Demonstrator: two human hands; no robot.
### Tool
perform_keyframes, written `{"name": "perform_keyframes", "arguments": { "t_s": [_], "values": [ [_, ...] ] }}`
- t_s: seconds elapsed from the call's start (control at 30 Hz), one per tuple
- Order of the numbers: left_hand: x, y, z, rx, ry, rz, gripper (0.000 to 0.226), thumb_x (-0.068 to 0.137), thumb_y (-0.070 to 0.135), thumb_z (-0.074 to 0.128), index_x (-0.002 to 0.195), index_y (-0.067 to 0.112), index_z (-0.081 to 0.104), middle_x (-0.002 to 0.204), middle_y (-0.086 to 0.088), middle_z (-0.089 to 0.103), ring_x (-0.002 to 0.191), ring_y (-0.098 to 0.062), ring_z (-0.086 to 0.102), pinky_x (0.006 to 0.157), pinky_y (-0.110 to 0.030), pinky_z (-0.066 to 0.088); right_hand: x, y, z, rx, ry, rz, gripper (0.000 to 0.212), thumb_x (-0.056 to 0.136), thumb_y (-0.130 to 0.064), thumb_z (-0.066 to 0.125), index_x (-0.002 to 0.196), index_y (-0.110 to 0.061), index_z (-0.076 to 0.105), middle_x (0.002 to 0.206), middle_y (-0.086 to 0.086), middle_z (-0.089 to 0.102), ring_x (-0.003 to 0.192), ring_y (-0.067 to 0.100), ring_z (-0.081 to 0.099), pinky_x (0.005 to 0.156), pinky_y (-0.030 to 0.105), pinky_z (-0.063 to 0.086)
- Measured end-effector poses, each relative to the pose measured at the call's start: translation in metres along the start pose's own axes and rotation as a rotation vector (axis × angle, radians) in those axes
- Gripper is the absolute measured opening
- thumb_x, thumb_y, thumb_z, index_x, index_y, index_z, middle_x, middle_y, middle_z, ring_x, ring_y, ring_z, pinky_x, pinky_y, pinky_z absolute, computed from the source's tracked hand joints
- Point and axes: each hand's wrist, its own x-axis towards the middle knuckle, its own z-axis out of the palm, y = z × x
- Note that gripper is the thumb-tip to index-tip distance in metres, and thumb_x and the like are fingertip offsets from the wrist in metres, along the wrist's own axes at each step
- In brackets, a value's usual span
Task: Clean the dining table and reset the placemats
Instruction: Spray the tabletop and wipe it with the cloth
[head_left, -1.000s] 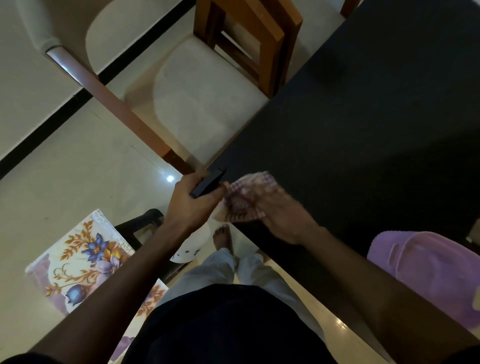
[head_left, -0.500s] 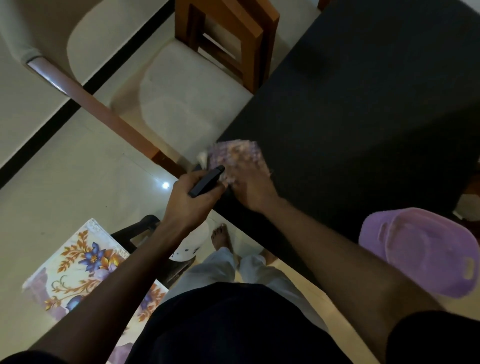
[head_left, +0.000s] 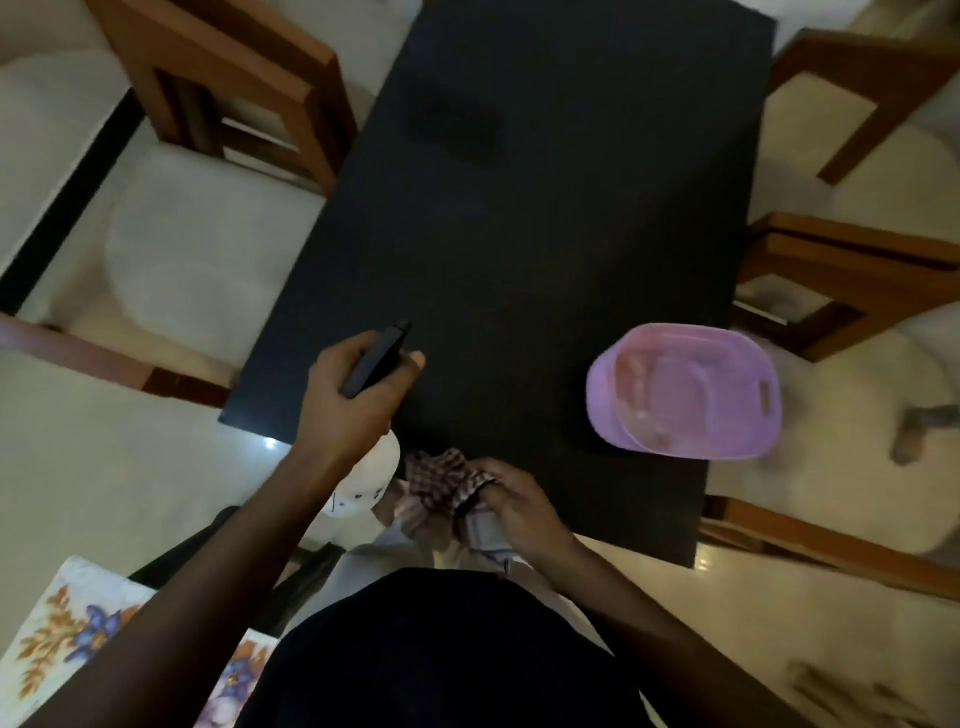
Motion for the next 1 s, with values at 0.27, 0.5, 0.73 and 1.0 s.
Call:
{"name": "perform_keyframes", "arguments": {
  "t_s": [0.27, 0.5, 0.73, 1.0],
  "values": [
    [-0.024, 0.072, 0.101, -0.065, -0.158, 0.259, 0.021, 0.098, 0.027, 0.076, 0.099, 0.010, 0.064, 0.087, -0.014, 0.063, 0.077, -0.035, 0.064, 0.065, -0.057, 0.059, -0.107, -0.042, -0.142, 0.734, 0.279, 0.027, 0.025, 0.084, -0.025, 0.061, 0.086, -0.012, 0.083, 0.084, 0.009, 0.075, 0.072, 0.026, 0.067, 0.060, 0.031, 0.050],
    [-0.049, 0.128, 0.180, -0.109, -0.251, 0.424, 0.025, 0.098, 0.008, 0.073, 0.115, 0.000, 0.057, 0.104, -0.015, 0.063, 0.088, -0.033, 0.067, 0.076, -0.040, 0.063, -0.123, -0.048, -0.267, 0.677, 0.416, -0.120, 0.044, 0.103, -0.036, 0.054, 0.141, -0.014, 0.062, 0.133, 0.014, 0.071, 0.121, 0.033, 0.069, 0.102, 0.051, 0.054],
    [-0.027, 0.120, 0.244, -0.013, -0.343, 0.435, 0.035, 0.097, 0.001, 0.071, 0.121, -0.004, 0.045, 0.105, -0.027, 0.058, 0.092, -0.039, 0.068, 0.081, -0.055, 0.060, -0.035, -0.037, -0.288, 0.321, 0.383, 0.153, 0.024, 0.100, -0.020, 0.062, 0.124, -0.017, 0.068, 0.109, 0.013, 0.079, 0.109, 0.033, 0.074, 0.102, 0.051, 0.057],
    [0.013, 0.079, 0.276, 0.252, -0.403, 0.363, 0.055, 0.090, 0.019, 0.080, 0.131, 0.018, 0.043, 0.125, -0.005, 0.055, 0.109, -0.013, 0.067, 0.092, -0.043, 0.063, 0.026, -0.013, -0.284, 0.135, 0.439, 0.244, 0.013, 0.100, -0.023, 0.063, 0.111, -0.017, 0.069, 0.103, 0.008, 0.076, 0.102, 0.025, 0.072, 0.098, 0.045, 0.058]
  ]
}}
